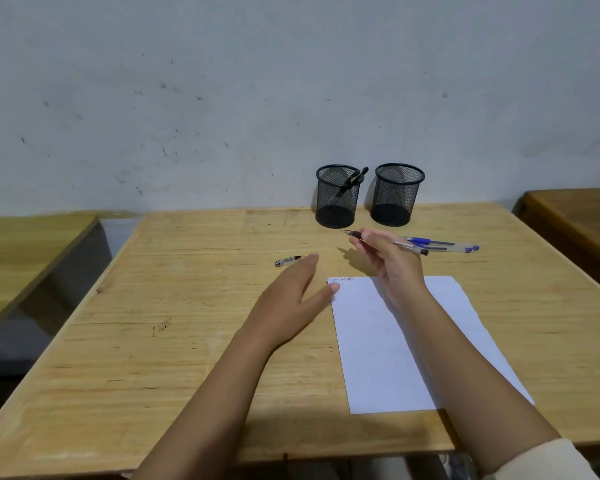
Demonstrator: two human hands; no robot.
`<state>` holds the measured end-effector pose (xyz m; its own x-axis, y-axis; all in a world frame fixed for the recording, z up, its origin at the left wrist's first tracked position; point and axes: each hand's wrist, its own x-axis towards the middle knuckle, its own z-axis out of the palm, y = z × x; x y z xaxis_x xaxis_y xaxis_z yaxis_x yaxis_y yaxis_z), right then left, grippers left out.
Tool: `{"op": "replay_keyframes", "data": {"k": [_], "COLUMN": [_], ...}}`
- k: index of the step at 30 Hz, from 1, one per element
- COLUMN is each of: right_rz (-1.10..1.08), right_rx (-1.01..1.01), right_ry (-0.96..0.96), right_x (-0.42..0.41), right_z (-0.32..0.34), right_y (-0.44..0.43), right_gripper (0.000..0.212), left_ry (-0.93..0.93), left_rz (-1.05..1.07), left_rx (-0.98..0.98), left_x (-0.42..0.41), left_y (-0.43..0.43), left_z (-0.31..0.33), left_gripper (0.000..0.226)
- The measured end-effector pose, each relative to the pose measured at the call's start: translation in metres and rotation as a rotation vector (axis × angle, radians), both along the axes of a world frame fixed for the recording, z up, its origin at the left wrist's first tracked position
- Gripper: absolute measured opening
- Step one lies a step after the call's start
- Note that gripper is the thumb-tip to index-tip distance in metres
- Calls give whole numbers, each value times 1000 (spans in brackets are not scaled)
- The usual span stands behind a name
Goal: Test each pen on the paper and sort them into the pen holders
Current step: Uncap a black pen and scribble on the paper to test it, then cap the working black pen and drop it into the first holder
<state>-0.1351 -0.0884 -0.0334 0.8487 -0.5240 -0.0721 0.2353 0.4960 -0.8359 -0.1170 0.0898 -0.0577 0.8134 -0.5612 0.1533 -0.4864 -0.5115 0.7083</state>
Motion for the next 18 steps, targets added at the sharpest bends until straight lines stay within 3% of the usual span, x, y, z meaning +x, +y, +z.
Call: {"op": "replay_keyframes", "data": {"k": [2,7,9,13,18], "right_rz": [-4,77,103,140,215], "right_rx": [23,-55,-68,-62,-72], "right_ry": [-11,2,14,36,-5], "right_x": [-2,-8,-10,-15,-22], "right_z": [6,21,24,26,29], "right_y": [-5,-16,-18,-22,-19], "right_gripper": [21,21,19,19,14], "left_ry": [-79,-171,-187,-171,116], "left_rz": [95,197,222,230,170], "left_rx": [-43,184,174,37,-360], "left_x": [11,51,57,57,40], "left_y": [3,5,4,2,-6], "left_z": [4,-4,-6,0,18], "left_gripper": [64,39,31,20,11]}}
